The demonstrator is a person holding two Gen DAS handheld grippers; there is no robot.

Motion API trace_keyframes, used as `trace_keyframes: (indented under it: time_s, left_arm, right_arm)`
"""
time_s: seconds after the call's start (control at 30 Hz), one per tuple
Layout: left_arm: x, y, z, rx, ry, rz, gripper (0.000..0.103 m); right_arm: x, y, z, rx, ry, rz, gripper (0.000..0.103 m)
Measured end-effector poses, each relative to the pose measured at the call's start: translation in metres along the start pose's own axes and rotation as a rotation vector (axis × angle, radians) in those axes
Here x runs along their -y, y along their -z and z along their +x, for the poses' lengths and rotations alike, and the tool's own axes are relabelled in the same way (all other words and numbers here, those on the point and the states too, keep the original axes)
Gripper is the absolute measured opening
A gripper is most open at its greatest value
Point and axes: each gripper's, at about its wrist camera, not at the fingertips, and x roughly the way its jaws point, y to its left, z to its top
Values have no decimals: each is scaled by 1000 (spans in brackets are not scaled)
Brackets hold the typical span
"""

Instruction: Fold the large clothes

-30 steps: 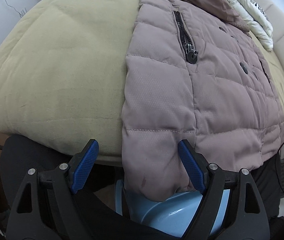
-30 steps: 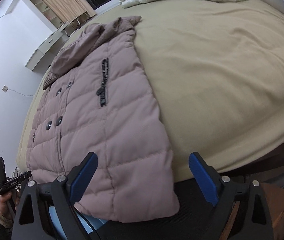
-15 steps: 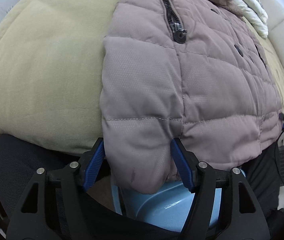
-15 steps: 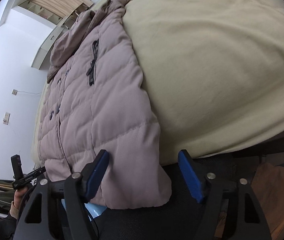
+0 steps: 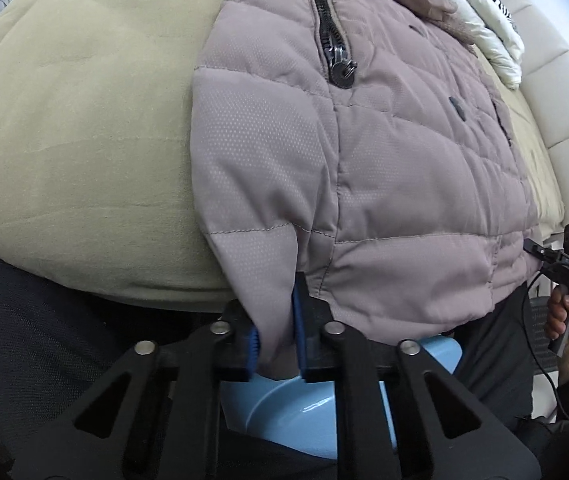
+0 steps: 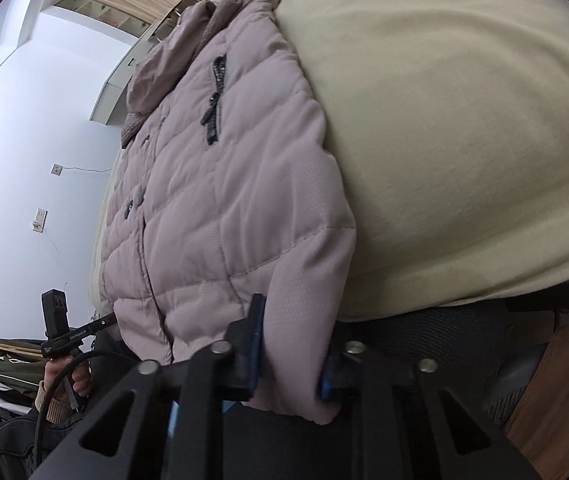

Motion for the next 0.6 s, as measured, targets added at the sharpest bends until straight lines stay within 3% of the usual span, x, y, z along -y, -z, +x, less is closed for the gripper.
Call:
trace_keyframes:
  time_s: [0.13, 0.27, 0.43, 0.6]
  left_arm:
    - [0, 2, -27, 41, 76, -62, 5]
    - [6, -9, -61, 113, 129, -91, 4]
    - [23, -43, -114, 250, 172, -89, 4]
    - [28, -88, -161, 377, 213, -84, 4]
  right_arm:
    - [-20, -2, -12, 52, -8, -30, 11]
    - [-48, -14, -40, 157, -87, -61, 10]
    - [-88, -39, -68, 277, -164, -126, 9]
    - [-123, -86, -84, 376, -219, -175, 9]
